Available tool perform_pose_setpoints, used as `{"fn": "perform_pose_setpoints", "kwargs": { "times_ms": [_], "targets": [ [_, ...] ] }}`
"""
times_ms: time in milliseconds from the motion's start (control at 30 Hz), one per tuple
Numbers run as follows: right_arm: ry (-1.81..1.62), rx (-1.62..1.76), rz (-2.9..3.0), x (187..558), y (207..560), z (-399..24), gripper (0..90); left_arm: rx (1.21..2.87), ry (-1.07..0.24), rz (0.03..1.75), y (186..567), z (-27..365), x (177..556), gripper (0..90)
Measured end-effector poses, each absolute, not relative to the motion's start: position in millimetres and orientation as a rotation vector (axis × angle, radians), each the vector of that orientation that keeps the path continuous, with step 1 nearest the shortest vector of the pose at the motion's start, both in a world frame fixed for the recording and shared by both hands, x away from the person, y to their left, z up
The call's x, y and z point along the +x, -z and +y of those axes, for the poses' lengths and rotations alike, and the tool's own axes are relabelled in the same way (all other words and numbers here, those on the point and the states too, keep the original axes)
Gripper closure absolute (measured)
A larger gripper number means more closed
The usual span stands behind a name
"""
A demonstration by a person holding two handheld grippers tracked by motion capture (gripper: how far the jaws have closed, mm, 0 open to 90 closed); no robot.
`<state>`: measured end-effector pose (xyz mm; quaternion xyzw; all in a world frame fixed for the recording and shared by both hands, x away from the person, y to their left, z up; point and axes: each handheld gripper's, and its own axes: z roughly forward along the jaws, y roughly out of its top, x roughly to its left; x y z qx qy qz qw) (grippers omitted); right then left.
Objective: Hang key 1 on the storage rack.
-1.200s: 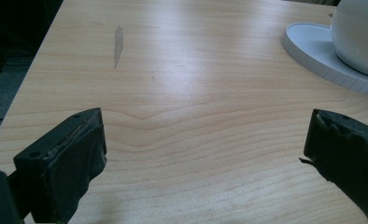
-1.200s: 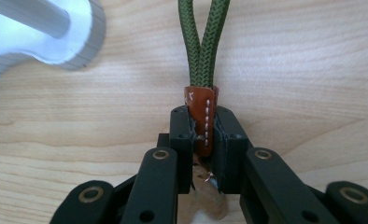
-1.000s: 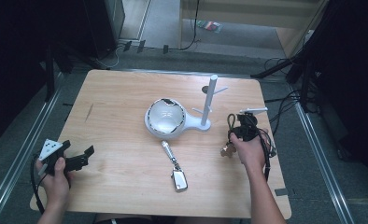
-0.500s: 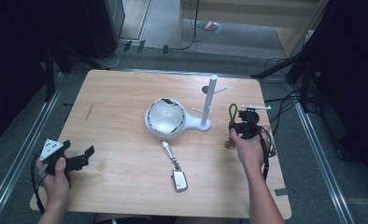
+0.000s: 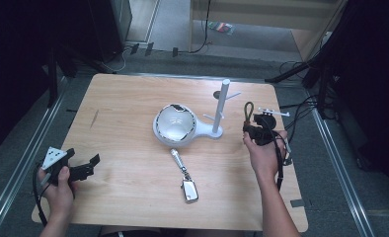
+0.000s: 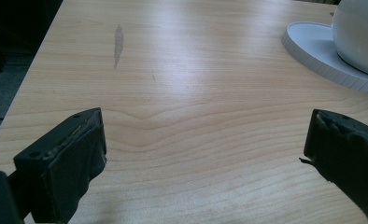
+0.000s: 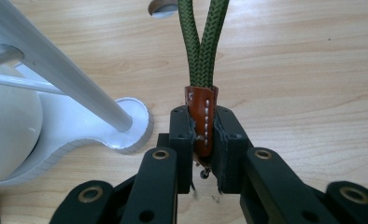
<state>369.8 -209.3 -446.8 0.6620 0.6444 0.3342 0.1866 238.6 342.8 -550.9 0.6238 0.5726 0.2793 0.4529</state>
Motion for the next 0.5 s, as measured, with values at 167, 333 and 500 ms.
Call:
{"fn": "perform_pose_setpoints", "kwargs": {
  "times_ms": [167,333,500],
  "targets": [
    [-0.956,1.818,1.79,368.0,444.7,-205.8,80.2,1.54,-0.689,1.414,550.9,342.9,238.6,0.0],
    [-0.973,1.773,1.767,366.1,442.6,-202.1,80.2,1.541,-0.688,1.414,550.8,343.0,238.6,0.0],
    [-0.981,1.741,1.749,364.6,440.8,-199.4,80.2,1.541,-0.689,1.413,550.8,343.0,238.6,0.0]
  ]
}}
